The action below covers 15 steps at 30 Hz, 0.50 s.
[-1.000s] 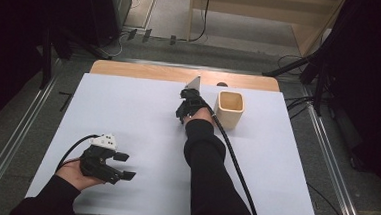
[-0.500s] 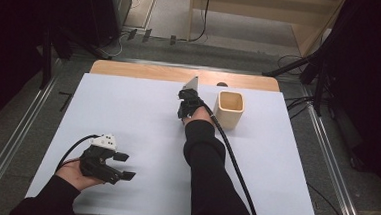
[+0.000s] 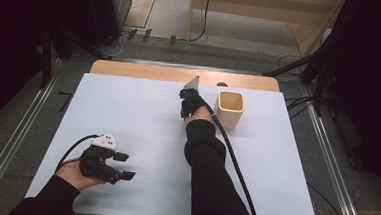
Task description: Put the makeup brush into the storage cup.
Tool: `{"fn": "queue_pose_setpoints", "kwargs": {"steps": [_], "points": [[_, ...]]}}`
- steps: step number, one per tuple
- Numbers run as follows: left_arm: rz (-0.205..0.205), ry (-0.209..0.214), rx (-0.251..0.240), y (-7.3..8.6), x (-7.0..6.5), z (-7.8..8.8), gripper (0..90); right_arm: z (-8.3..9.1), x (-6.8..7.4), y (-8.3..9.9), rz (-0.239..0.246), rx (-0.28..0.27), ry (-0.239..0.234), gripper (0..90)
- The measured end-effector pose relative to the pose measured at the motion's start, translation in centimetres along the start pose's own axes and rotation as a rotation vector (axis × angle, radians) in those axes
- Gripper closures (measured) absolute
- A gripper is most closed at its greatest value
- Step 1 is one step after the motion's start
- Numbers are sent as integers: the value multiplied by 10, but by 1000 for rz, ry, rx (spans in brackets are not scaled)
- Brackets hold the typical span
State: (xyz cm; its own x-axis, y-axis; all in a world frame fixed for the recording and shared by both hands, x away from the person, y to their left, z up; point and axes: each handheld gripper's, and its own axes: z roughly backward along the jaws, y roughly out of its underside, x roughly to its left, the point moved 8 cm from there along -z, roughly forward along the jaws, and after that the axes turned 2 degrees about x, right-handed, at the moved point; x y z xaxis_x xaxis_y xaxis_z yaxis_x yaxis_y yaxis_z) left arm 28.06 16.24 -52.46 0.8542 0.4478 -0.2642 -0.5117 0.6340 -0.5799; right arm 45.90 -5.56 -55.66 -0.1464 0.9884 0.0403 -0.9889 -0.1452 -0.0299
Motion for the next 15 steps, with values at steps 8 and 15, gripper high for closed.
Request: {"fn": "queue_pose_setpoints", "kwargs": {"steps": [8,15], "points": [[2,1,0,0,1,0,275,8,-7,0,0,13,-46,788],[2,-2,2,0,1,0,274,31,-9,3,46,-38,-122,788]]}}
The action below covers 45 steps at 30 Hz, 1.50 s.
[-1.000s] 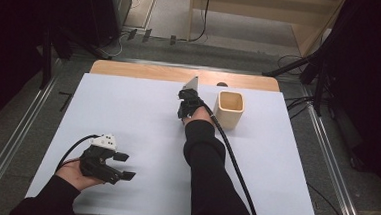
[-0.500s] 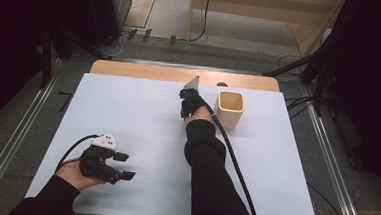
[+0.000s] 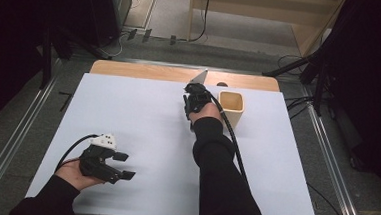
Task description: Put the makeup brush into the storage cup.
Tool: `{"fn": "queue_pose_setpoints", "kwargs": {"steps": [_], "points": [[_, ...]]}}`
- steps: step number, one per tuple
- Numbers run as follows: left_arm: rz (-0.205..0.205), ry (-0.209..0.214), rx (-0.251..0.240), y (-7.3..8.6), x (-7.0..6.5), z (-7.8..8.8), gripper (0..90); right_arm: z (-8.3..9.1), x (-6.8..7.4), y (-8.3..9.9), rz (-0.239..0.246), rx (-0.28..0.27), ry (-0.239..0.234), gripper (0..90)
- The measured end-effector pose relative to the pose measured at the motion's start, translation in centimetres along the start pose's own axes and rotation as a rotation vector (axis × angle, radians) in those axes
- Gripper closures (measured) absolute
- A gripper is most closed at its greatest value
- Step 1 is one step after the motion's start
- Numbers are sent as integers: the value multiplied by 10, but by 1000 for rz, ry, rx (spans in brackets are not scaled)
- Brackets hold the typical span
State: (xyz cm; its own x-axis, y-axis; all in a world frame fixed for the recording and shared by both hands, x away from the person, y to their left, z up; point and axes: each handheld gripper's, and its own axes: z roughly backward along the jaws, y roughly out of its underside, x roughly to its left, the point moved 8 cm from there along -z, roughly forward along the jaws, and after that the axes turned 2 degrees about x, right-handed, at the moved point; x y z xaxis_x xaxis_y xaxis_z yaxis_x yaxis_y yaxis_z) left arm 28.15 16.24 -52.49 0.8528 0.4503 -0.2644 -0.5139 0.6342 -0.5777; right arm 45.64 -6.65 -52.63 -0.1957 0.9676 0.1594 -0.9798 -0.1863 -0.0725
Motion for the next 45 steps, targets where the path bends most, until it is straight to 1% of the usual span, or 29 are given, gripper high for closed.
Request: {"fn": "queue_pose_setpoints", "kwargs": {"steps": [2,8,9,10,12,14,15,18,21,23,27,28,29,31,33,34,37,41,43,45], "points": [[-1,-3,3,0,1,0,274,6,1,2,19,-11,-27,788],[2,0,-2,0,1,0,274,16,5,9,72,-38,-93,788],[2,0,-2,0,1,0,274,17,5,11,89,-41,-96,788],[3,1,-3,0,2,0,274,18,6,12,94,-43,-100,788],[4,1,-2,0,2,0,273,21,7,16,134,-58,-117,788],[6,1,-2,0,2,0,273,23,9,20,164,-59,-128,788],[7,1,-1,0,2,0,272,23,11,23,186,-61,-131,788],[7,3,-5,0,1,0,271,25,14,31,218,-72,-151,788],[17,0,-9,0,4,2,271,24,14,40,232,-71,-185,788],[27,1,-11,0,6,2,271,24,13,45,246,-69,-194,788],[28,5,-17,0,7,2,272,25,12,58,274,-65,-213,788],[26,4,-14,1,7,2,272,24,12,61,282,-65,-225,788],[26,-2,-8,2,8,2,272,24,12,64,294,-64,-232,788],[30,-1,-11,2,8,2,272,24,13,71,313,-60,-235,788],[30,-1,-14,2,9,3,272,24,15,77,333,-64,-249,788],[29,1,-16,1,9,3,272,25,15,79,338,-60,-251,788],[22,6,-22,0,7,3,272,27,15,87,372,-69,-248,788],[11,12,-18,-1,6,2,272,31,15,96,407,-77,-264,788],[15,23,-30,-3,5,2,273,33,14,101,426,-78,-268,789],[16,22,-32,-4,4,2,273,32,12,106,449,-77,-273,788]]}}
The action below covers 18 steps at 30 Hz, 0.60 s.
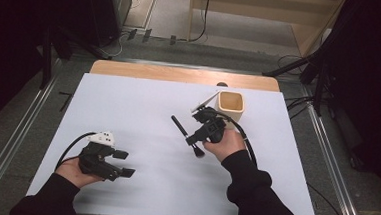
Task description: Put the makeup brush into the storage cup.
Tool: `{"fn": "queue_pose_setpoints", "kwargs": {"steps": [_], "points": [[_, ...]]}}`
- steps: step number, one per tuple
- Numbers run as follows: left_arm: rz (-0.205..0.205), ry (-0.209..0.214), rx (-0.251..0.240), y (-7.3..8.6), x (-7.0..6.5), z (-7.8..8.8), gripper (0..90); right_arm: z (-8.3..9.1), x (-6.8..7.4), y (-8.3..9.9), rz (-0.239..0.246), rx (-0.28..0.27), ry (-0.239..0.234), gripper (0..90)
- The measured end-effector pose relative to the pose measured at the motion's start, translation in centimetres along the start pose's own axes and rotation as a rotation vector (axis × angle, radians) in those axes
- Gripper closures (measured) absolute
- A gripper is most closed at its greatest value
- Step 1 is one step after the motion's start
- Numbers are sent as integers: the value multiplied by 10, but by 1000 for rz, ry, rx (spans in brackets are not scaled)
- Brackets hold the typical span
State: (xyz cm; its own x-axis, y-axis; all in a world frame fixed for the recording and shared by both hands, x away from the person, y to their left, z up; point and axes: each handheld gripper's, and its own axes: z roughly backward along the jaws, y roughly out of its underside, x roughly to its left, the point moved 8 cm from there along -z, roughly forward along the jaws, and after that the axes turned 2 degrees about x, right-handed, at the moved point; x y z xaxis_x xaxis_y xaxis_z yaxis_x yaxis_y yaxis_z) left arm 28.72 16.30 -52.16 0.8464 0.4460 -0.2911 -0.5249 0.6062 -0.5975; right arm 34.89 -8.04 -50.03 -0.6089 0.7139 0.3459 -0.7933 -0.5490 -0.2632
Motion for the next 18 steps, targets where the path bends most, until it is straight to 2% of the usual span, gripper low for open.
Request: {"fn": "queue_pose_setpoints", "kwargs": {"steps": [3,9,11,14,18], "points": [[-7,-5,0,-2,-2,1,273,-1,-3,7,36,-17,2,789],[-25,11,-5,-9,-7,-2,273,-7,-4,23,56,-5,-30,788],[-34,14,-5,-11,-7,-3,273,-6,-4,26,70,-12,-37,788],[-38,13,-12,-14,-8,-3,273,-3,-1,28,122,-34,-43,789],[-63,28,-24,-19,-13,-3,272,2,2,35,142,-33,-51,788]]}}
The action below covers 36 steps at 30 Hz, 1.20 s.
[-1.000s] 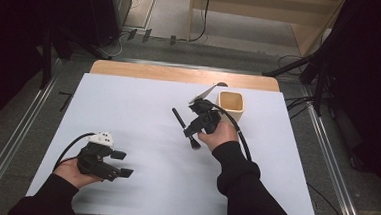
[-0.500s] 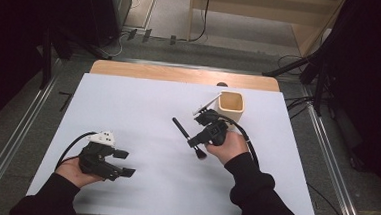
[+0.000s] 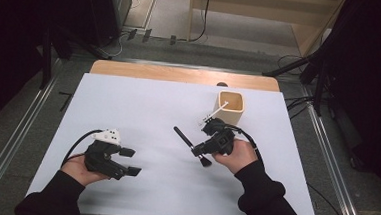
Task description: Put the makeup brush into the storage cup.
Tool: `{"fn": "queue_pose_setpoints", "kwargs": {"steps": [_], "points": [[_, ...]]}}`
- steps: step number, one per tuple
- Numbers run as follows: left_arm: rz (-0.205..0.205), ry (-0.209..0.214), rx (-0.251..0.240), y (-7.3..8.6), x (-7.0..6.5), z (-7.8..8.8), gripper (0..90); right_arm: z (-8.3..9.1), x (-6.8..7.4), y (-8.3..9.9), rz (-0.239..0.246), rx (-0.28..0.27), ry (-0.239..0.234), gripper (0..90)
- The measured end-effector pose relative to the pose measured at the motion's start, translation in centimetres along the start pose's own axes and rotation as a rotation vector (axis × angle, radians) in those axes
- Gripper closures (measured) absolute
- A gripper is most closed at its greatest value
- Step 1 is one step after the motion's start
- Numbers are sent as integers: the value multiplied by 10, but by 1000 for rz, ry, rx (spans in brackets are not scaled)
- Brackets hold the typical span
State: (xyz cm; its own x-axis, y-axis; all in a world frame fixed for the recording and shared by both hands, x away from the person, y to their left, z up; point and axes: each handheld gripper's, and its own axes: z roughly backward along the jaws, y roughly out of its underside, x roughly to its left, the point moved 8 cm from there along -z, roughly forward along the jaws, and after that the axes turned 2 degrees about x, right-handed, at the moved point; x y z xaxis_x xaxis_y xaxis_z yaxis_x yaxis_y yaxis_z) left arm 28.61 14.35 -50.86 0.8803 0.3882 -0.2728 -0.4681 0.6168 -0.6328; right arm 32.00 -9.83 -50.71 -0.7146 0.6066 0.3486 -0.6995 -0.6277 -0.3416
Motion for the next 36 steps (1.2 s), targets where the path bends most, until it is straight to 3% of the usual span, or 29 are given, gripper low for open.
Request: {"fn": "queue_pose_setpoints", "kwargs": {"steps": [6,11,19,23,28,30,36], "points": [[-17,19,11,-2,-7,-1,272,1,7,9,17,5,2,788],[-15,33,35,-4,-11,-2,272,-2,15,14,35,45,0,788],[-24,62,56,-12,-14,-7,265,3,15,24,81,105,7,788],[-34,84,71,-14,-15,-9,266,6,14,25,138,140,28,788],[-47,82,82,-20,-16,-9,269,8,15,23,204,171,44,788],[-53,80,85,-22,-16,-8,268,8,15,22,251,181,49,788],[-53,88,93,-26,-14,-8,280,3,19,23,319,216,65,788]]}}
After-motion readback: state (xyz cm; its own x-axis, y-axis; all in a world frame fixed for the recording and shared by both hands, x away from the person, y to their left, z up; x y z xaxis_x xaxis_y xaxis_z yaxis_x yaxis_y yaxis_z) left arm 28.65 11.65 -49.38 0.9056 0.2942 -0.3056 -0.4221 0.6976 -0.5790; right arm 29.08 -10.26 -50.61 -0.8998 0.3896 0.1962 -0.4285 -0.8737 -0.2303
